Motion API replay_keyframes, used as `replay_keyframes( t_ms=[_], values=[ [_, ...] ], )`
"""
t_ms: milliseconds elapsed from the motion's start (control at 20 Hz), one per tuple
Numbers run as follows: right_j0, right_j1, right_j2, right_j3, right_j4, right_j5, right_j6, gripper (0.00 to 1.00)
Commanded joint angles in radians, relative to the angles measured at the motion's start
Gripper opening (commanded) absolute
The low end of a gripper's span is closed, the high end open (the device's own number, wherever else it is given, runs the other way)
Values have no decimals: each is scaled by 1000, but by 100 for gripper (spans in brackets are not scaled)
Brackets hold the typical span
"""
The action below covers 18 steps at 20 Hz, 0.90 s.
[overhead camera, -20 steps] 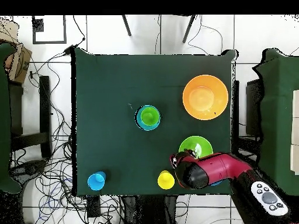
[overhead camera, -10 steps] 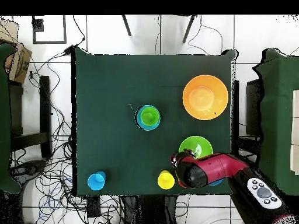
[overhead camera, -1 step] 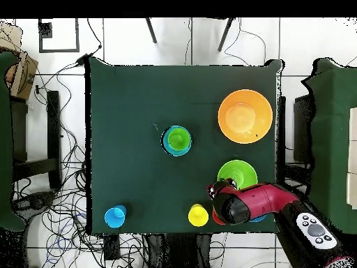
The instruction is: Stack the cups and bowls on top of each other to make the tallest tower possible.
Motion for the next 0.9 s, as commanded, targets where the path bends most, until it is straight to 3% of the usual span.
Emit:
replay_keyframes(
  t_ms=[50,350,650,900],
  values=[
    [38,52,-4,-115,-62,-64,29,0],
    [26,47,1,-108,-42,-58,29,0],
    [-10,-206,77,64,112,67,-26,0],
    [-28,-309,134,93,232,186,-110,0]
  ],
)
